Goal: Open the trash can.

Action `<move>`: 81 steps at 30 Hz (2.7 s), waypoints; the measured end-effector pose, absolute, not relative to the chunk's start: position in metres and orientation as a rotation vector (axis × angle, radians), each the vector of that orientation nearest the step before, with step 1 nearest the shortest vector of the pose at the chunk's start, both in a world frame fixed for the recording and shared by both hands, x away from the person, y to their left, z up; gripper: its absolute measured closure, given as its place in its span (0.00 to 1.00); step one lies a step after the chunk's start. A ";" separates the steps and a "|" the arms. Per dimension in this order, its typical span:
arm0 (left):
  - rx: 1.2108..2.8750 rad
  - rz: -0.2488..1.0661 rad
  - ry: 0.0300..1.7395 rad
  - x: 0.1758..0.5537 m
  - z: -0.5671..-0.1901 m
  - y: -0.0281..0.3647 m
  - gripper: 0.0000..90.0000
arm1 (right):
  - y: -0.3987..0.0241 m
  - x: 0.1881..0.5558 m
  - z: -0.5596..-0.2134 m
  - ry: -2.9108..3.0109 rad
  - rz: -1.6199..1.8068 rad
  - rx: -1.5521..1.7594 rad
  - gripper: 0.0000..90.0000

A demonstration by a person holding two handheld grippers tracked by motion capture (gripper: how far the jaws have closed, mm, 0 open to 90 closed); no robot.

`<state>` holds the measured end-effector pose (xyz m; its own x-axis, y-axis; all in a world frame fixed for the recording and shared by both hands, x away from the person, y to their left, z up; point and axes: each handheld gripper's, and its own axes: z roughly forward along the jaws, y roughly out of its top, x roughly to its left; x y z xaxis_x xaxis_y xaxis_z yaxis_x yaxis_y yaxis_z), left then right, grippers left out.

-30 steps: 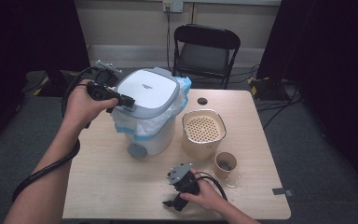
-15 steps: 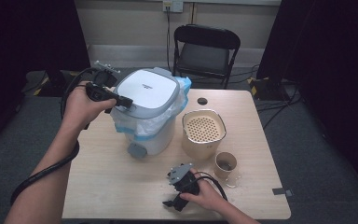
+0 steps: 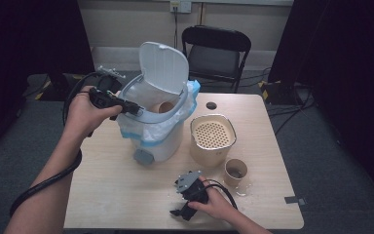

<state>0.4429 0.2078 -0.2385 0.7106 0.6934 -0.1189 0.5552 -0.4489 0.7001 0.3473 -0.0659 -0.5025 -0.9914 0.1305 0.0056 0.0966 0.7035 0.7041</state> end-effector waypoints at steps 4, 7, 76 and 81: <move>2.132 0.210 0.916 0.439 -0.242 0.208 0.77 | -0.066 0.348 -0.502 2.858 1.177 0.186 0.00; 2.102 0.188 0.900 0.435 -0.245 0.210 0.71 | -0.066 0.347 -0.502 2.858 1.177 0.189 0.00; 2.167 0.145 0.851 0.383 -0.375 0.241 0.23 | -0.066 0.348 -0.502 2.854 1.180 0.178 0.00; 2.171 0.135 0.857 0.382 -0.389 0.242 0.23 | -0.066 0.348 -0.502 2.859 1.178 0.178 0.00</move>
